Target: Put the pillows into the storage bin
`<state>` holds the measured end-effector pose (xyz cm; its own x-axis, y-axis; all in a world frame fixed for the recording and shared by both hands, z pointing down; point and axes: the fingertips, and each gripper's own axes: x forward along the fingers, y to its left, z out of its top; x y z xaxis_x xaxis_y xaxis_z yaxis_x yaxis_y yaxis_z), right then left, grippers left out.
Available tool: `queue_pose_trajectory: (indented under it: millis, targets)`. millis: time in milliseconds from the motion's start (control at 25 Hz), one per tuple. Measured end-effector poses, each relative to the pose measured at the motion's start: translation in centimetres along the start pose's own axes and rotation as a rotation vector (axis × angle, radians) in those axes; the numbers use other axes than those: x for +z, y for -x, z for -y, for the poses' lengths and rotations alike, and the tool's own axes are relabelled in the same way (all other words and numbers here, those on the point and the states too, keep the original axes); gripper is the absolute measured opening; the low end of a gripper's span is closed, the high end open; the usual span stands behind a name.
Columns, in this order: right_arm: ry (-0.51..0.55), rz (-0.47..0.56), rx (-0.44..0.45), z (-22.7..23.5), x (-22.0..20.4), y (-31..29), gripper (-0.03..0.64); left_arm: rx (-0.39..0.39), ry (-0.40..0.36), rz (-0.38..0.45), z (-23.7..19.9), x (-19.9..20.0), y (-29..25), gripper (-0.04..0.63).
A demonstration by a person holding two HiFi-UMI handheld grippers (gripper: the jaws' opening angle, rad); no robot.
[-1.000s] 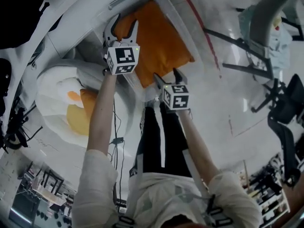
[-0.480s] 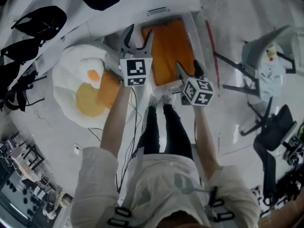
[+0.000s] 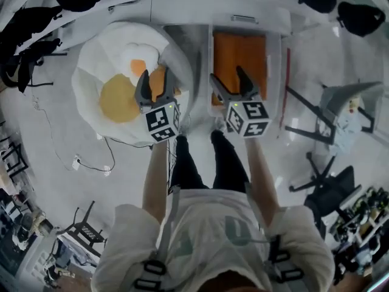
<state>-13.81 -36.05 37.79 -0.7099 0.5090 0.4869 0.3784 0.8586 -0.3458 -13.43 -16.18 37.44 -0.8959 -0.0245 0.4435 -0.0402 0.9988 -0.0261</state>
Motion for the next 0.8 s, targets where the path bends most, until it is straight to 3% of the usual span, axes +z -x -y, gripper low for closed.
queue_pose_trajectory:
  millis: [200, 360, 480, 560, 640, 800]
  targets:
    - [0.132, -0.067, 0.065, -7.7, -3.6, -5.7, 0.351, 0.11, 0.059, -0.104, -10.7, -8.2, 1.9, 0.239]
    - [0.232, -0.192, 0.089, -11.4, -10.3, -11.1, 0.351, 0.189, 0.178, -0.206, -17.3, -18.2, 2.3, 0.241]
    - [0.263, -0.282, 0.124, -12.5, -15.4, -14.9, 0.351, 0.231, 0.291, -0.31, -20.0, -26.8, 1.7, 0.241]
    - [0.282, -0.339, 0.134, -12.9, -18.9, -16.9, 0.351, 0.216, 0.401, -0.362, -20.7, -32.0, 1.4, 0.241]
    - [0.313, -0.398, 0.135, -13.0, -22.3, -18.4, 0.351, 0.15, 0.497, -0.4, -20.7, -36.3, 1.2, 0.242]
    - [0.386, -0.522, 0.129, -12.1, -28.4, -20.2, 0.35, 0.064, 0.474, -0.523, -21.0, -43.1, 1.2, 0.254]
